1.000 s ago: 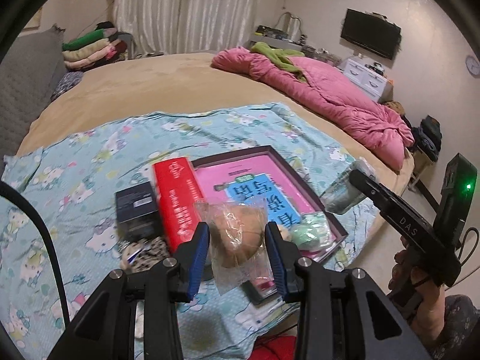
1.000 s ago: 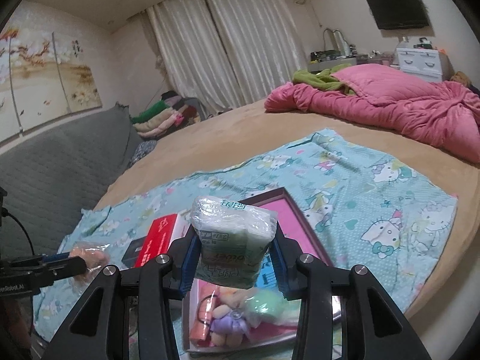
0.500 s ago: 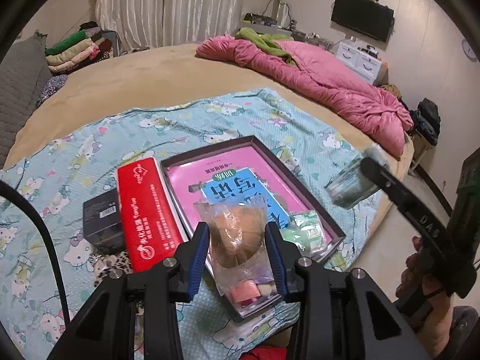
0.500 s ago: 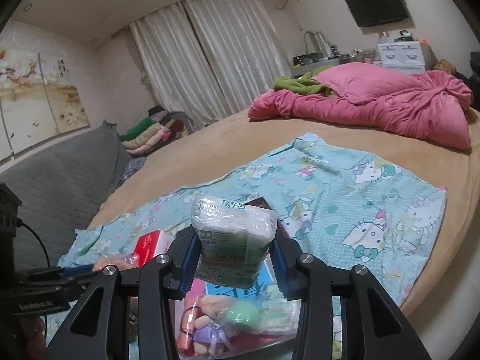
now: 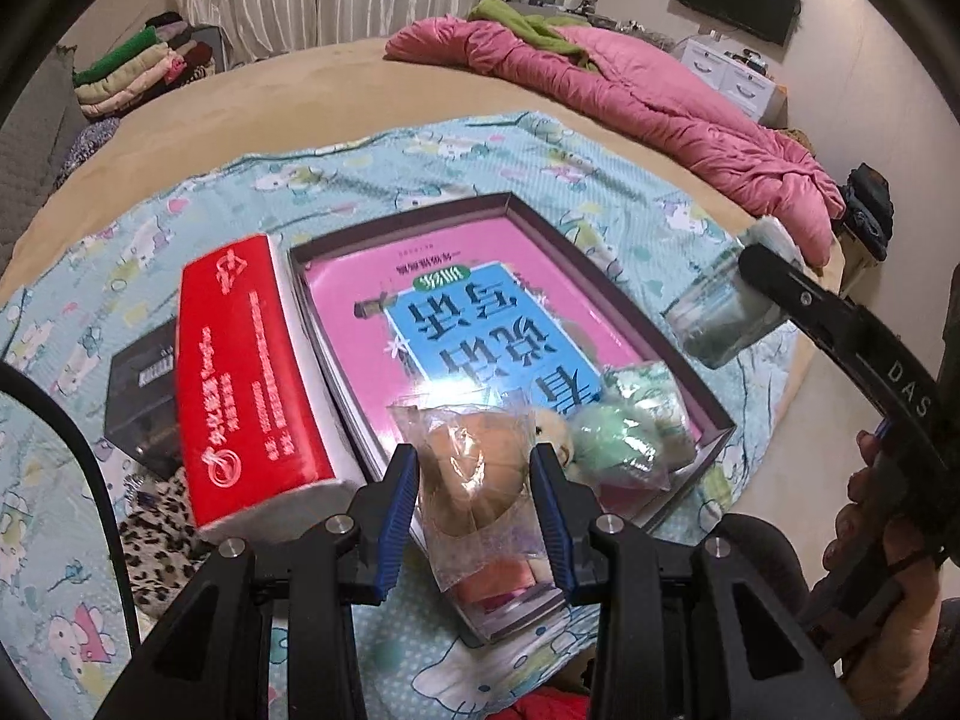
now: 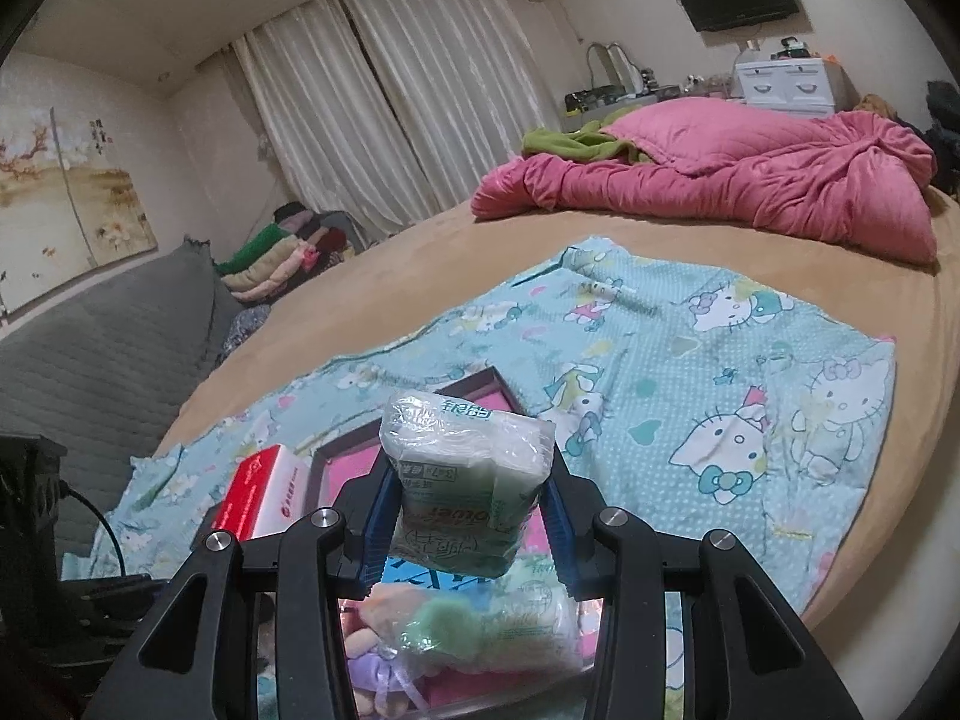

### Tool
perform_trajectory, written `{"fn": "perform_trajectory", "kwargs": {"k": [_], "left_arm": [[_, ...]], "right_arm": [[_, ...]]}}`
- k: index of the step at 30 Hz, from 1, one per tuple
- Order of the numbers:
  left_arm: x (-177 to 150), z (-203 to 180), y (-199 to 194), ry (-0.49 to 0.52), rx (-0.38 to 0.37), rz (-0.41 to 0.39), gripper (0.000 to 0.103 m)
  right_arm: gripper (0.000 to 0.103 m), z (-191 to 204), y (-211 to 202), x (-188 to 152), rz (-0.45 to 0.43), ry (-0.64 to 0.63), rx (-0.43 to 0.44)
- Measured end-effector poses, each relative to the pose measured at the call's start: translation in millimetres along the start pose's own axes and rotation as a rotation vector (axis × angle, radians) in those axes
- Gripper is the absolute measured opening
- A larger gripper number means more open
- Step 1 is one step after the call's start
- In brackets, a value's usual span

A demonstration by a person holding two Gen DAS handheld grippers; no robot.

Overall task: Organize soft objects
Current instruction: 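Lower the bagged roll beside the bear, open left tool while right releases tissue pack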

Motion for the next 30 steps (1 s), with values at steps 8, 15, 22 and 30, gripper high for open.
{"fn": "perform_trajectory", "kwargs": {"k": [8, 15, 22, 30], "left_arm": [[-8.4, -2.0, 20.3, 0.007, 0.002, 0.045, 0.039], [-10.2, -3.5, 27.8, 0.014, 0.002, 0.058, 0.039], [-14.0, -2.7, 30.8, 0.015, 0.003, 0.069, 0.039], [-13.5, -2.6, 32.0, 0.014, 0.002, 0.069, 0.039]], "right_arm": [[0.045, 2.3, 25.5, -5.9, 0.046, 0.005, 0.018], [0.045, -3.2, 55.1, -16.9, 0.115, 0.062, 0.041], [0.045, -6.7, 72.8, -25.1, 0.146, 0.074, 0.025], [0.045, -5.7, 86.5, -33.1, 0.181, 0.055, 0.011]]}}
Point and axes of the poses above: each gripper's, at about its wrist camera, not at the fingertips, and y roughly the way its jaws point, z to its left, x to its top, the point moved 2 cm from there along y, roughly the way its jaws point, and after that the axes turned 3 degrees about x, right-handed, at the moved point
